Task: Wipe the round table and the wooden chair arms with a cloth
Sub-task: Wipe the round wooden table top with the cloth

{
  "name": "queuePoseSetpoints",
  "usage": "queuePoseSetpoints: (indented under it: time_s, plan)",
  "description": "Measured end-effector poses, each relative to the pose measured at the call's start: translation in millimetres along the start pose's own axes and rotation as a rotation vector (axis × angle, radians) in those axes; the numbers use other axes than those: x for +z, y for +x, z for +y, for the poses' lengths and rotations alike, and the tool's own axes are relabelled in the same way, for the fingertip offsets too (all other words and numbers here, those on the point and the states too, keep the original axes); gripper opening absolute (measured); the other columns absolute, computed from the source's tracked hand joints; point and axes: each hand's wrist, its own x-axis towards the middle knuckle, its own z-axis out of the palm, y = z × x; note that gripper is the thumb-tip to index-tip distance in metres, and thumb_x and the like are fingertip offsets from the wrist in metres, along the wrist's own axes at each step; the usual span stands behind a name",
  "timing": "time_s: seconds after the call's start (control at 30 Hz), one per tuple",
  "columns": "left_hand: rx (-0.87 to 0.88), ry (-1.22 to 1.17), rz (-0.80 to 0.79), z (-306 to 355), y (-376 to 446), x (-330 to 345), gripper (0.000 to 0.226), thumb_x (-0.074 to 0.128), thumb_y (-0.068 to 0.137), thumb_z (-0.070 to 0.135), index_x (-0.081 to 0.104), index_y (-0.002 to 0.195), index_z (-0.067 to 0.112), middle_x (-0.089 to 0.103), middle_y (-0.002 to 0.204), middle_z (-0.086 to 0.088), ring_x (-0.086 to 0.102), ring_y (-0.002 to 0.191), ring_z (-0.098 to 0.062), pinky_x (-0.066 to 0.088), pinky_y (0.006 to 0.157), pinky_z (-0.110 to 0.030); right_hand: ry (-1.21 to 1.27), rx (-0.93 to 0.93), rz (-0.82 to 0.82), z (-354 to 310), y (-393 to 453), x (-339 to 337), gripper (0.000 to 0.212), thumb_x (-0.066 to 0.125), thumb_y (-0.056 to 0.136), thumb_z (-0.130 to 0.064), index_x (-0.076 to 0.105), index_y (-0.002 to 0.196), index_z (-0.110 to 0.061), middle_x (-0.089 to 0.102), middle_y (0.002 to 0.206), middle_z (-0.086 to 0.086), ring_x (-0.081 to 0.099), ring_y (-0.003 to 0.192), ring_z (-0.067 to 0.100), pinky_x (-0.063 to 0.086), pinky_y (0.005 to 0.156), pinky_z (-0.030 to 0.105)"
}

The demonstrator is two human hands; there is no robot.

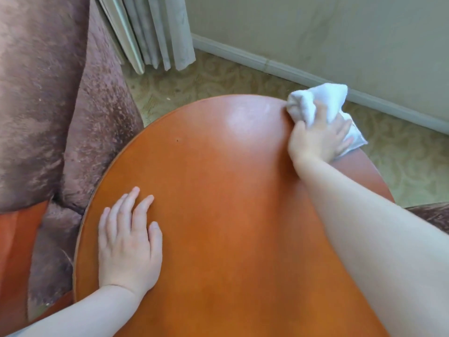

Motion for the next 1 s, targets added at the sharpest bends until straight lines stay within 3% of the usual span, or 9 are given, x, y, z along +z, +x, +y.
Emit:
queuePoseSetpoints:
  time_s: [0.07,0.23,0.3,0.5,0.57,0.67,0.73,0.87,1.0]
  plan:
    - [0.002,-0.003,0.002,0.3,0.3,-0.2,0.051,0.026,0.093,0.035,0.047,0.134,0.015,0.041,0.147,-0.01,0.03,0.138,-0.028,0.016,0.117,-0.047,-0.001,-0.027,-0.033,-24.4,-19.8,9.4,0.055,0.047,0.087,-0.038,0.038,0.141,-0.043,0.023,0.157,0.013,0.007,0.148,0.03,0.005,0.117,0.056]
    - [0.004,-0.013,0.024,-0.4,-0.9,0.2,0.05,0.028,0.093,0.032,0.048,0.134,0.014,0.041,0.147,-0.01,0.028,0.138,-0.025,0.017,0.117,-0.047,-0.066,-0.941,-0.2,44.4,-116.5,-5.5,0.06,0.049,0.078,-0.035,0.045,0.138,-0.037,0.038,0.15,0.014,0.024,0.144,0.037,0.02,0.113,0.059]
    - [0.012,-0.014,0.027,-0.3,-1.2,0.8,0.051,0.026,0.093,0.033,0.049,0.134,0.014,0.042,0.147,-0.01,0.029,0.138,-0.026,0.018,0.116,-0.047,-0.085,-1.05,-0.217,77.4,-100.6,-18.8,0.062,0.051,0.074,-0.036,0.044,0.136,-0.037,0.041,0.149,0.013,0.027,0.143,0.034,0.025,0.111,0.061]
    - [0.036,-0.012,0.067,-1.4,-2.4,4.4,0.049,0.027,0.094,0.032,0.045,0.137,0.016,0.04,0.149,-0.009,0.028,0.139,-0.024,0.015,0.118,-0.044,0.013,-0.035,-0.018,-46.1,-104.7,20.0,0.062,0.059,0.079,-0.038,0.042,0.138,-0.042,0.021,0.159,0.01,0.01,0.148,0.03,0.008,0.116,0.054]
    - [0.053,-0.027,0.099,-1.1,-1.0,6.5,0.048,0.029,0.094,0.032,0.044,0.137,0.015,0.04,0.148,-0.008,0.028,0.139,-0.024,0.014,0.118,-0.043,0.05,-0.248,-0.109,-71.9,-137.6,33.4,0.062,0.059,0.079,-0.034,0.043,0.139,-0.043,0.019,0.159,0.011,0.009,0.148,0.03,0.006,0.116,0.055]
    - [0.047,-0.272,0.168,-4.5,-1.3,7.5,0.049,0.037,0.09,0.038,0.046,0.127,0.008,0.039,0.146,-0.018,0.033,0.136,-0.03,0.021,0.117,-0.042,0.036,-0.904,-0.299,-41.1,-211.4,22.0,0.052,0.046,0.083,-0.033,0.051,0.134,-0.037,0.03,0.156,0.01,0.019,0.147,0.032,0.014,0.115,0.056]
    - [0.076,-0.465,0.237,-5.7,-1.9,6.9,0.048,0.042,0.085,0.049,0.042,0.115,0.012,0.031,0.147,-0.027,0.033,0.137,-0.034,0.027,0.114,-0.036,0.014,-1.012,-0.369,-1.0,-234.9,3.4,0.049,0.045,0.084,-0.034,0.054,0.132,-0.037,0.034,0.155,0.007,0.022,0.146,0.03,0.018,0.115,0.055]
    - [0.106,-0.502,0.297,-11.0,-5.3,10.6,0.061,0.039,0.09,0.046,0.028,0.135,0.008,0.027,0.149,-0.024,0.033,0.138,-0.034,0.031,0.112,-0.043,-0.035,-0.793,-0.18,84.5,-222.4,-23.1,0.048,0.049,0.081,-0.031,0.054,0.128,-0.033,0.042,0.149,0.012,0.028,0.142,0.031,0.027,0.109,0.06]
    - [0.069,-0.457,0.254,-9.7,-3.1,8.3,0.059,0.035,0.093,0.046,0.028,0.14,0.012,0.032,0.15,-0.013,0.032,0.138,-0.025,0.03,0.114,-0.043,0.019,0.044,0.093,64.2,-232.8,-12.6,0.063,0.058,0.079,-0.016,0.045,0.138,-0.031,0.028,0.155,0.016,0.017,0.147,0.034,0.016,0.114,0.06]
